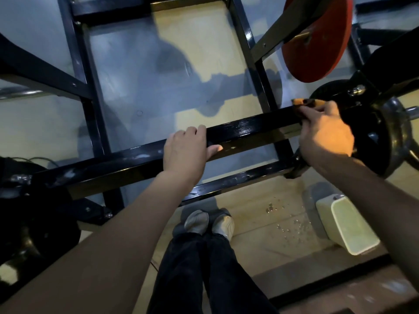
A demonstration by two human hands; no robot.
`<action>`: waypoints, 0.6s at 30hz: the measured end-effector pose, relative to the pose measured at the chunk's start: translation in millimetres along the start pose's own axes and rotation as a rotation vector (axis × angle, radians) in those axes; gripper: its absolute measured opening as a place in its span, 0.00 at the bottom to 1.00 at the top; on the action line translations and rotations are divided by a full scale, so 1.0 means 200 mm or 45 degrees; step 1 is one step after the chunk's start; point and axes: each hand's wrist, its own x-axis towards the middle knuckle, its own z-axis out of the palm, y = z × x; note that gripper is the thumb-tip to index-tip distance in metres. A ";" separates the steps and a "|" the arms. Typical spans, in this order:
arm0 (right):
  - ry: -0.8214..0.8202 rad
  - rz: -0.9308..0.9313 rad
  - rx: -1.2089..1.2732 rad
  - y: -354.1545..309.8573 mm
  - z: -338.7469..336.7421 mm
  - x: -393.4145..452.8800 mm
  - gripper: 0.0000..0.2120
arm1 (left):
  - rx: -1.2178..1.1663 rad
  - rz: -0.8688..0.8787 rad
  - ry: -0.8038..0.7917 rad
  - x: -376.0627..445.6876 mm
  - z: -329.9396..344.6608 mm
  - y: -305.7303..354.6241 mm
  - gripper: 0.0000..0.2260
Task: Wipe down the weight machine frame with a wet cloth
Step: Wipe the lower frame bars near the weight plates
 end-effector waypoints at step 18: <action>-0.002 0.061 -0.008 0.12 0.01 0.12 0.19 | -0.128 -0.052 0.079 0.03 0.08 0.02 0.28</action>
